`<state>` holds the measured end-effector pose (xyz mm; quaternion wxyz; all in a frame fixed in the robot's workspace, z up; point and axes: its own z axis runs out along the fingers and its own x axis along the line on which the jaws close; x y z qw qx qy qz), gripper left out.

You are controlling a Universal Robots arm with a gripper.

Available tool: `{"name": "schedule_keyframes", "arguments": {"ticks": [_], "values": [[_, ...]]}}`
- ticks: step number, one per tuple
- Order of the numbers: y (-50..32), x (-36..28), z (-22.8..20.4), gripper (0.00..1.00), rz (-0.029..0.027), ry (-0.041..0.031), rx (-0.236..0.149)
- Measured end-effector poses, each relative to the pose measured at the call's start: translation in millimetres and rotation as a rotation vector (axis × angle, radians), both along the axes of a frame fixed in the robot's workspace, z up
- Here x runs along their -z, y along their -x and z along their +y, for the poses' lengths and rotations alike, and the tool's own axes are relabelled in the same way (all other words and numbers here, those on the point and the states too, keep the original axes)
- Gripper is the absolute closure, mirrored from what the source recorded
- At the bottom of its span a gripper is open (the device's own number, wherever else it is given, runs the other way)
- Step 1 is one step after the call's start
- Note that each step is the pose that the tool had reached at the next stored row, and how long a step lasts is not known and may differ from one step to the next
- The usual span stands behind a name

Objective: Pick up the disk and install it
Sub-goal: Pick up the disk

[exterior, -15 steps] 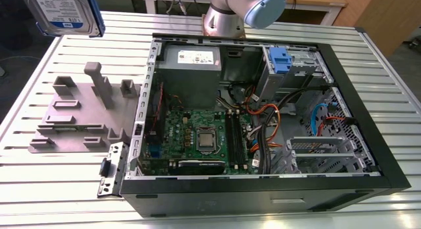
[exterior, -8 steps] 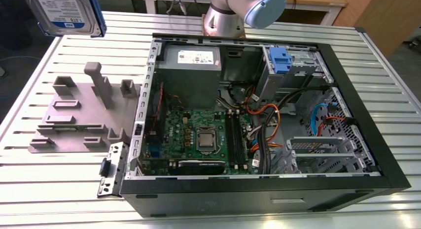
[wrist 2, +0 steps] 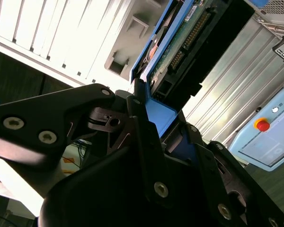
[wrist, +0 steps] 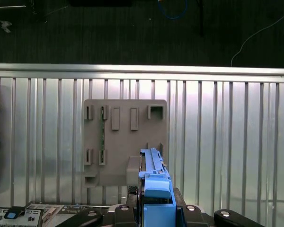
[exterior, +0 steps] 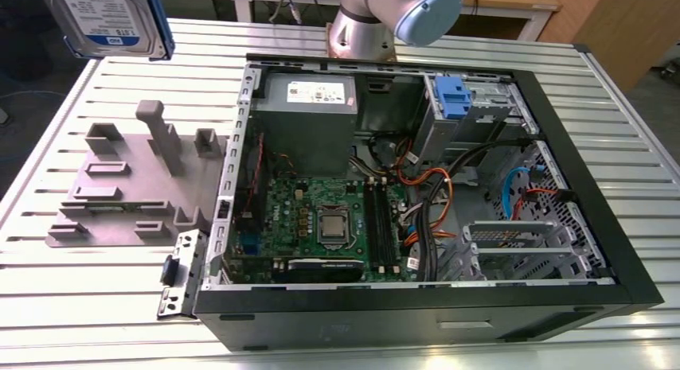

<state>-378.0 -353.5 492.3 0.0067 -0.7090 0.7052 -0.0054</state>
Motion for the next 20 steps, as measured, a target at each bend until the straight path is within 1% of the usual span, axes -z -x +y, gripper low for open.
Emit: {"name": "schedule_keyframes", "arguments": {"ticks": [8, 11, 13, 18, 20], "values": [[-2.9, 0.0, 0.0, 0.64, 0.0001, 0.0000, 0.000], [-3.0, 0.1, -1.0, 0.64, 0.0001, 0.0005, 0.000], [-3.0, 0.2, -2.5, 0.64, 0.0001, 0.0010, 0.000], [-3.0, 0.6, -8.7, 0.64, 0.0000, 0.0038, 0.000], [-3.2, 0.7, -9.4, 0.64, -0.0001, 0.0064, 0.000]]}}
